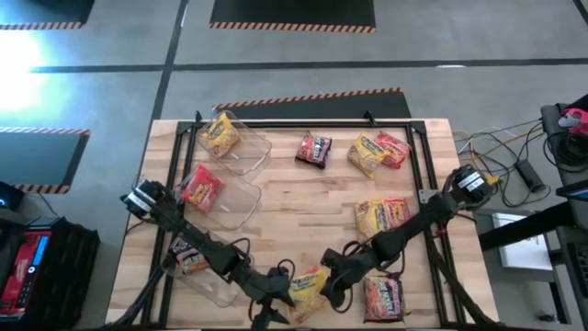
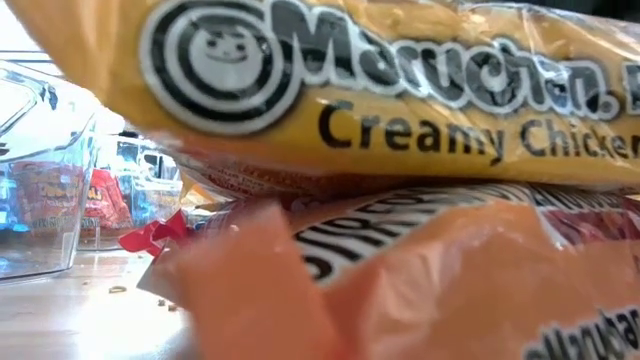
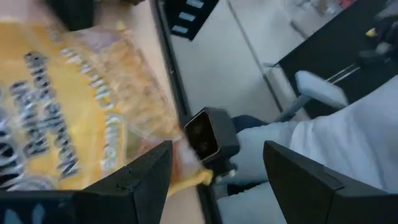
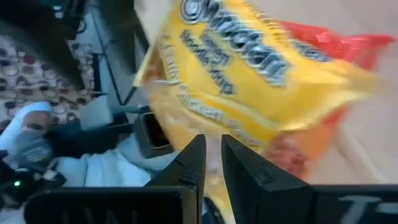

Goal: Sort Maruchan noodles
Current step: Put the yellow noodles pack into the top transparent bin

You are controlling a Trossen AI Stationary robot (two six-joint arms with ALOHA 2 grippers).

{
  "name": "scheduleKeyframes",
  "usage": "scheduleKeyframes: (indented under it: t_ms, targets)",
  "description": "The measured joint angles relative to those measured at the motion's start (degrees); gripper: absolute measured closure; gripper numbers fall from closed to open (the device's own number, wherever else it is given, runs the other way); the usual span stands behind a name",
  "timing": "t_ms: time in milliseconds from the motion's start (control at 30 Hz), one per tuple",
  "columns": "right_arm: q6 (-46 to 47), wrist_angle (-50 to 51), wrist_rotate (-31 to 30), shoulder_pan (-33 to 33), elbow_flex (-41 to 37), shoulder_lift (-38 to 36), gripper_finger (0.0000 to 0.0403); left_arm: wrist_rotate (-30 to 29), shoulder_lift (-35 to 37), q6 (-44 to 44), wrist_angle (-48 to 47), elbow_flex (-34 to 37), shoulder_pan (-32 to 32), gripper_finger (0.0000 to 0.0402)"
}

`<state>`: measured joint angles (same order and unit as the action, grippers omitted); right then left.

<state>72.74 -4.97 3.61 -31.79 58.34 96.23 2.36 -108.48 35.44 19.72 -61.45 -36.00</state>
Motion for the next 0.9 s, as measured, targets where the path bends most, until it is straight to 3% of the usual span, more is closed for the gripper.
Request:
scheduleKeyframes:
  t_ms: [233, 900]
  targets:
    - [-1.0, 6.3, -0.8, -0.5, 2.2, -0.3, 0.0360, 1.4, -3.1, -2.5, -1.2, -4.2, -0.3, 0.0169]
    - [-3.3, 1.3, -0.6, -2.8, 2.5, 3.1, 0.0360, -0.3, -4.9, -1.7, -2.8, -4.5, 0.1, 0.0169]
